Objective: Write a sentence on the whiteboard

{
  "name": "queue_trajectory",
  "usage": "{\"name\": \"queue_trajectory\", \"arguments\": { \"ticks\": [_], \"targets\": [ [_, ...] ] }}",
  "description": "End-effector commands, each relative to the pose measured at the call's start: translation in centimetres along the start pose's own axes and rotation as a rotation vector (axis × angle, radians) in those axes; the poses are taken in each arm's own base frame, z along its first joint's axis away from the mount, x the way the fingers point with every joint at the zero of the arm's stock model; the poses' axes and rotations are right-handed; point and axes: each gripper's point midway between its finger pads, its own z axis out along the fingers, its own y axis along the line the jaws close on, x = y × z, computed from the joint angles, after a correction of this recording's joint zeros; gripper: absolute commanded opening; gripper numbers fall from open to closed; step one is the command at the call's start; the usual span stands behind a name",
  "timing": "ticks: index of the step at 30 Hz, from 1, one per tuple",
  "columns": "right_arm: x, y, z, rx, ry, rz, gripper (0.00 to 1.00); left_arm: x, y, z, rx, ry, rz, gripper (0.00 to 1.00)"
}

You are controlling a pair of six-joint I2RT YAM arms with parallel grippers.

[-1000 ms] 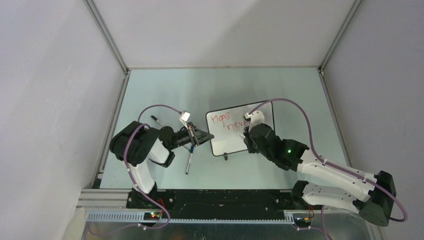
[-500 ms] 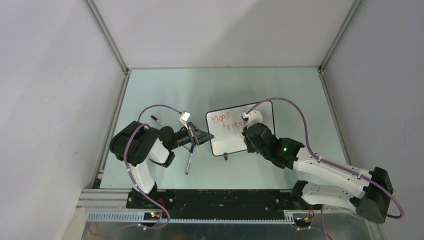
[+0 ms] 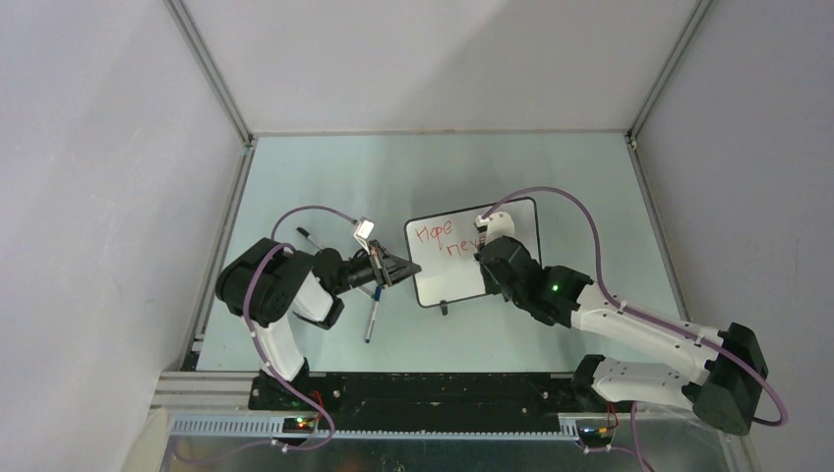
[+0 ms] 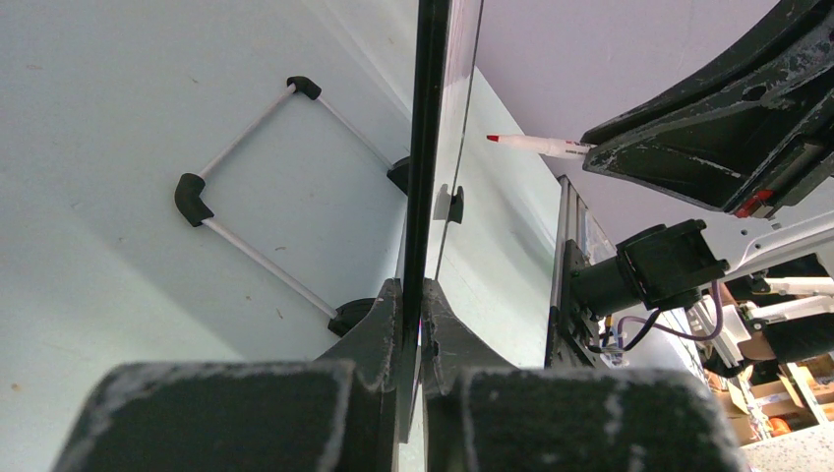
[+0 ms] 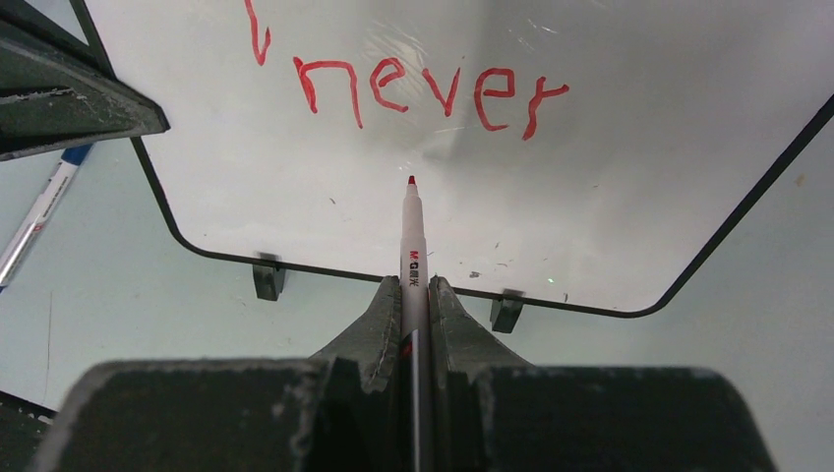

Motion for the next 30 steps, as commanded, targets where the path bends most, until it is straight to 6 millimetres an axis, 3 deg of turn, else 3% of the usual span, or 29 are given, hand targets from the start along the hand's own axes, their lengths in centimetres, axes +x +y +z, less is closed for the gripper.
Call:
{"name": "queue_trajectory", "arguments": {
  "ticks": [1, 30],
  "targets": [
    [-2.9, 0.0, -0.2, 0.014, -0.072, 0.026, 0.00, -1.0, -0.6, 0.1, 0.007, -0.043, 0.027, 0.00],
    [-2.5, -0.7, 1.6, 0.061, -0.044, 0.029, 0.00, -0.9, -0.6, 0.1, 0.012, -0.037, 0.026, 0.00]
  ]
}}
